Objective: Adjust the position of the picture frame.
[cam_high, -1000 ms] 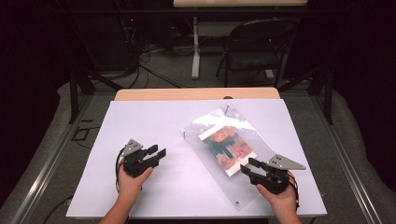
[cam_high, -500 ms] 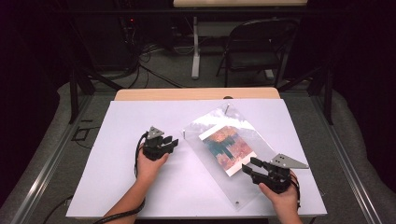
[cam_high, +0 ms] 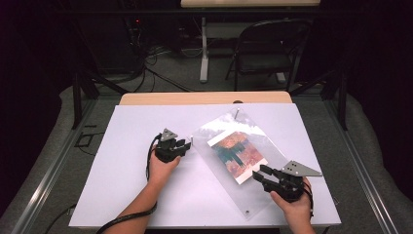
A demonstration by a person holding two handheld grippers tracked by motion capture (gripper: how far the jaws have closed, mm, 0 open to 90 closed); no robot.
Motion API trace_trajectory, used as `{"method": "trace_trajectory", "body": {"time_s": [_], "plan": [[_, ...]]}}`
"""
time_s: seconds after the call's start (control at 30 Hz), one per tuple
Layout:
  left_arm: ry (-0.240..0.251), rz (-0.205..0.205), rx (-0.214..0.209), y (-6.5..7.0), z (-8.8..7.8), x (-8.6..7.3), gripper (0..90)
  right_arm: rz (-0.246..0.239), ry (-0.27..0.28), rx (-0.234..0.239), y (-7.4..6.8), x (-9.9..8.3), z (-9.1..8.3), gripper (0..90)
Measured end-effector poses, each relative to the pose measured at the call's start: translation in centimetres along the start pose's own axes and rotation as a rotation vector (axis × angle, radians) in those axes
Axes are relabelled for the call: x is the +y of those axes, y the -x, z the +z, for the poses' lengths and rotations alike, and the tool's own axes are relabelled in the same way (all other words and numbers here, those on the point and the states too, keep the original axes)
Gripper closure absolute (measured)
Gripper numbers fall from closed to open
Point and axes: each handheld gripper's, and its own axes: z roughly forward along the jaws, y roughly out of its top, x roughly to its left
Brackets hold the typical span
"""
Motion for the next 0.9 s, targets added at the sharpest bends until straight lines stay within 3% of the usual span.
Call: {"method": "trace_trajectory", "body": {"time_s": [0.37, 0.9], "plan": [[-0.013, 0.002, 0.014, 0.3, 1.1, 0.3, 71.6, 0.012, 0.002, 0.002, 0.1, -0.1, 0.0, 58.2], [-0.024, 0.045, 0.021, 0.8, 2.1, 0.9, 79.4, 0.012, -0.003, 0.011, -0.3, 0.0, 0.3, 58.3]]}}
